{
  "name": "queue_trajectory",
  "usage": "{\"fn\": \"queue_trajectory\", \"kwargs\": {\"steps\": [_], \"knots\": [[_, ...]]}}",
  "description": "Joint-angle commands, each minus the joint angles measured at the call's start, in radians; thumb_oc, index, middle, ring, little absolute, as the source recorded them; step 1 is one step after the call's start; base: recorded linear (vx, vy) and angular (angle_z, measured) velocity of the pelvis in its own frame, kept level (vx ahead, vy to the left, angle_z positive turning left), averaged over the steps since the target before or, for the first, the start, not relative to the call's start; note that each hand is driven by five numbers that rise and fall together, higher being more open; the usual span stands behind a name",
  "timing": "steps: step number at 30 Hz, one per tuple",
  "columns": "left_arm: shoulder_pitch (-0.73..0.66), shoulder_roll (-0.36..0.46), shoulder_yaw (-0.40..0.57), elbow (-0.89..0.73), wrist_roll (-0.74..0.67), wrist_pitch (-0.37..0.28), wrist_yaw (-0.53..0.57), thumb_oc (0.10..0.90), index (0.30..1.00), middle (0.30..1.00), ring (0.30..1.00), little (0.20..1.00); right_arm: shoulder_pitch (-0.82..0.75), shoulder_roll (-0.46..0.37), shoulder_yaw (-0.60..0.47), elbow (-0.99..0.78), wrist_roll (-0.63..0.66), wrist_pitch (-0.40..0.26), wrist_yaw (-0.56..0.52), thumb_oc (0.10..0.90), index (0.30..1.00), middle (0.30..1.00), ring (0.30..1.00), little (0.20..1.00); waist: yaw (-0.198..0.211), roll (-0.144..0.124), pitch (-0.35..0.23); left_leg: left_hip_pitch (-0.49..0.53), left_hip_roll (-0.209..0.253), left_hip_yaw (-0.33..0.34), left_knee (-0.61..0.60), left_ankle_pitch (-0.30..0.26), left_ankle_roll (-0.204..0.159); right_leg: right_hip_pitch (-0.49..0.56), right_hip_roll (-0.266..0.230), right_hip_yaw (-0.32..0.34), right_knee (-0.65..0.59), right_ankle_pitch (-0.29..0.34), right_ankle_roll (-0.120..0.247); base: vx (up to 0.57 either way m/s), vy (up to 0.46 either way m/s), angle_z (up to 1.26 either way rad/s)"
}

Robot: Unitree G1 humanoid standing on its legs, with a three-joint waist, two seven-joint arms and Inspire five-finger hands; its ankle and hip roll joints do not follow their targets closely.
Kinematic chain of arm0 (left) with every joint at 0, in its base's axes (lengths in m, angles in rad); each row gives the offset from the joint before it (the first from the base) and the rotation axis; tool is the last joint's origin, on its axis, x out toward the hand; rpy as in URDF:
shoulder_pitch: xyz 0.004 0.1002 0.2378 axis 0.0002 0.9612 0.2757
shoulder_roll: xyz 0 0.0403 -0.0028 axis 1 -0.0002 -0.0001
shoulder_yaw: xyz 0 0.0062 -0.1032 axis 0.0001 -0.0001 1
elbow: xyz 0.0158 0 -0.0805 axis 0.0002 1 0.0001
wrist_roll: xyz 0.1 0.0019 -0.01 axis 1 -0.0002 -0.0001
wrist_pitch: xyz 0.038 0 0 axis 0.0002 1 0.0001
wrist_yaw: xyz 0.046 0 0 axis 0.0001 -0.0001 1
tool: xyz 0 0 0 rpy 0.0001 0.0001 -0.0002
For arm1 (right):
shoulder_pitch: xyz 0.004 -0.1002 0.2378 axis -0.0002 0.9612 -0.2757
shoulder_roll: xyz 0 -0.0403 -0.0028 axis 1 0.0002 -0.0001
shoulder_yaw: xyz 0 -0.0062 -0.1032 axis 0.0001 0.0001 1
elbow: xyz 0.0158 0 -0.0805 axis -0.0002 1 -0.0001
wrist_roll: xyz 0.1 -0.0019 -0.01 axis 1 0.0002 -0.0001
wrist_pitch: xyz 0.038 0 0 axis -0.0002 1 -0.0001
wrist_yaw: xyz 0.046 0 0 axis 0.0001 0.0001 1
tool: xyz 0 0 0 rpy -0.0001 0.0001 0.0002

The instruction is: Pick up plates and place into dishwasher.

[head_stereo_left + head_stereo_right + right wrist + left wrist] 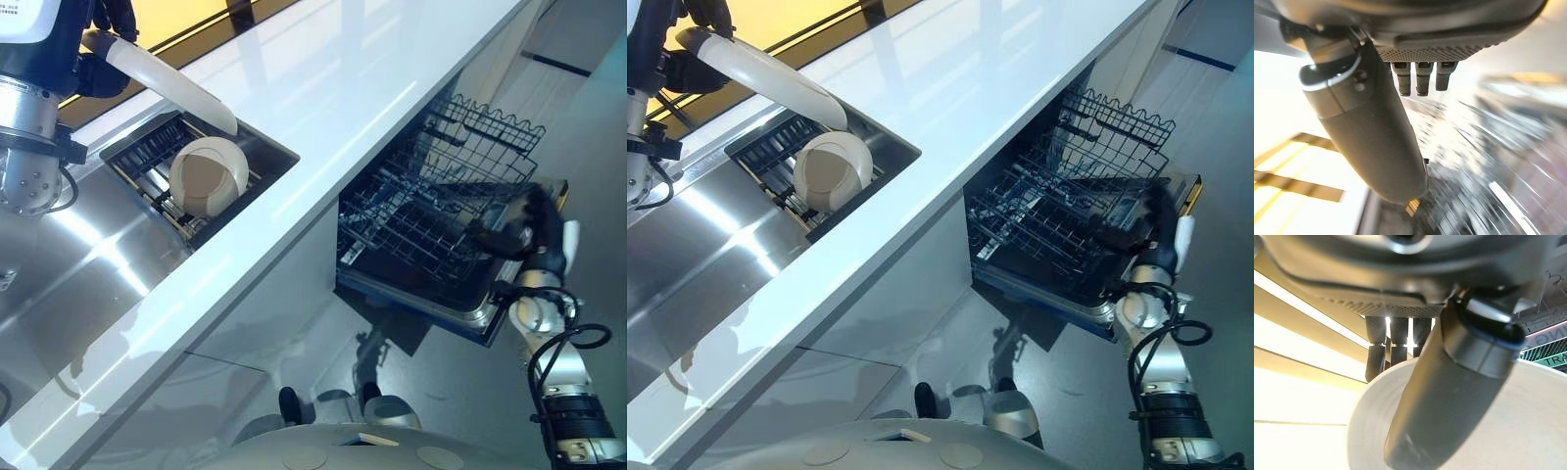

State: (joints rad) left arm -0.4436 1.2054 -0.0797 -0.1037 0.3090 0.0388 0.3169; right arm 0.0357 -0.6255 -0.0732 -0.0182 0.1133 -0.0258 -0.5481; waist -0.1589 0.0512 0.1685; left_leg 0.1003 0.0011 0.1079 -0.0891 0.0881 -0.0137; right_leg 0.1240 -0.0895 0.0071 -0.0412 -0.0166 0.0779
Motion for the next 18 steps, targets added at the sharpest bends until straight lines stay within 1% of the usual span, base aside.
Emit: {"fn": "queue_trajectory", "kwargs": {"steps": [1,3,5,7,8,9,10,13,15,18], "knots": [[-0.162,-0.005,0.022,0.064,-0.001,0.002,0.056,0.1,0.3,0.3,0.3,0.2,-0.202,-0.156,-0.013,-0.202,-0.107,-0.245,0.032,0.8,0.9,0.9,0.9,0.9,0.04,0.002,-0.112,0.032,-0.086,-0.008,0.002,-0.14,0.03,-0.069,0.09,-0.021,0.096,-0.026,0.035,-0.06,-0.003,-0.04],[-0.183,-0.024,0.005,0.059,-0.019,0.002,0.047,0.1,0.3,0.3,0.3,0.2,-0.261,-0.176,0.038,-0.242,-0.061,-0.239,0.162,0.8,0.9,0.9,0.9,0.9,0.049,-0.001,-0.112,0.024,-0.085,-0.009,0.002,-0.128,0.027,-0.074,0.089,-0.028,0.094,-0.021,0.032,-0.07,-0.009,-0.04],[-0.19,-0.041,-0.006,0.051,-0.047,-0.004,0.041,0.1,0.3,0.3,0.3,0.2,-0.295,-0.181,0.088,-0.276,-0.028,-0.211,0.263,0.8,0.9,0.9,0.9,0.9,0.059,-0.005,-0.117,0.024,-0.086,-0.016,0.003,-0.135,0.026,-0.067,0.087,-0.034,0.091,-0.034,0.032,0.0,0.0,-0.02],[-0.195,-0.076,-0.019,0.045,-0.122,-0.023,0.037,0.1,0.3,0.3,0.3,0.2,-0.35,-0.174,0.161,-0.306,0.009,-0.16,0.372,0.8,0.9,0.9,0.9,0.9,0.07,-0.009,-0.119,0.017,-0.086,-0.021,0.002,-0.121,0.024,-0.069,0.087,-0.045,0.091,-0.027,0.026,-0.03,-0.005,0.02],[-0.195,-0.088,-0.021,0.045,-0.135,-0.029,0.035,0.1,0.3,0.3,0.3,0.2,-0.365,-0.166,0.178,-0.305,0.013,-0.15,0.395,0.8,0.9,0.9,0.9,0.9,0.072,-0.01,-0.12,0.017,-0.086,-0.023,0.002,-0.12,0.024,-0.068,0.086,-0.048,0.091,-0.026,0.025,-0.01,-0.006,0.05],[-0.203,-0.119,-0.032,0.041,-0.174,-0.039,0.031,0.1,0.3,0.3,0.3,0.2,-0.396,-0.15,0.214,-0.299,0.011,-0.137,0.403,0.8,0.9,0.9,0.9,0.9,0.079,-0.012,-0.122,0.017,-0.085,-0.027,0.002,-0.118,0.024,-0.066,0.086,-0.054,0.09,-0.028,0.023,0.0,-0.007,0.06],[-0.207,-0.128,-0.035,0.039,-0.188,-0.042,0.03,0.1,0.3,0.3,0.3,0.2,-0.407,-0.145,0.224,-0.296,0.01,-0.135,0.403,0.8,0.9,0.9,0.9,0.9,0.081,-0.013,-0.123,0.015,-0.085,-0.028,0.002,-0.117,0.023,-0.065,0.086,-0.056,0.089,-0.028,0.022,0.01,-0.007,0.12],[-0.226,-0.208,-0.06,0.016,-0.243,-0.046,0.024,0.1,0.3,0.3,0.3,0.2,-0.481,-0.082,0.293,-0.275,-0.024,-0.113,0.383,0.8,0.9,0.9,0.9,0.9,0.098,-0.016,-0.125,0.016,-0.085,-0.038,0.002,-0.115,0.023,-0.06,0.084,-0.069,0.088,-0.033,0.016,0.01,-0.01,0.17],[-0.235,-0.256,-0.07,0.001,-0.263,-0.051,0.02,0.1,0.3,0.3,0.3,0.2,-0.519,-0.034,0.328,-0.261,-0.045,-0.098,0.371,0.8,0.9,0.9,0.9,0.9,0.109,-0.018,-0.125,0.017,-0.086,-0.044,0.003,-0.116,0.024,-0.055,0.082,-0.076,0.087,-0.035,0.014,0.02,-0.012,0.17],[-0.241,-0.313,-0.083,-0.03,-0.26,-0.056,0.024,0.1,0.3,0.3,0.3,0.2,-0.559,0.015,0.373,-0.256,-0.052,-0.073,0.357,0.8,0.9,0.9,0.9,0.9,0.119,-0.02,-0.125,0.02,-0.088,-0.05,0.003,-0.119,0.025,-0.051,0.079,-0.084,0.086,-0.037,0.012,0.01,-0.003,0.08]]}}
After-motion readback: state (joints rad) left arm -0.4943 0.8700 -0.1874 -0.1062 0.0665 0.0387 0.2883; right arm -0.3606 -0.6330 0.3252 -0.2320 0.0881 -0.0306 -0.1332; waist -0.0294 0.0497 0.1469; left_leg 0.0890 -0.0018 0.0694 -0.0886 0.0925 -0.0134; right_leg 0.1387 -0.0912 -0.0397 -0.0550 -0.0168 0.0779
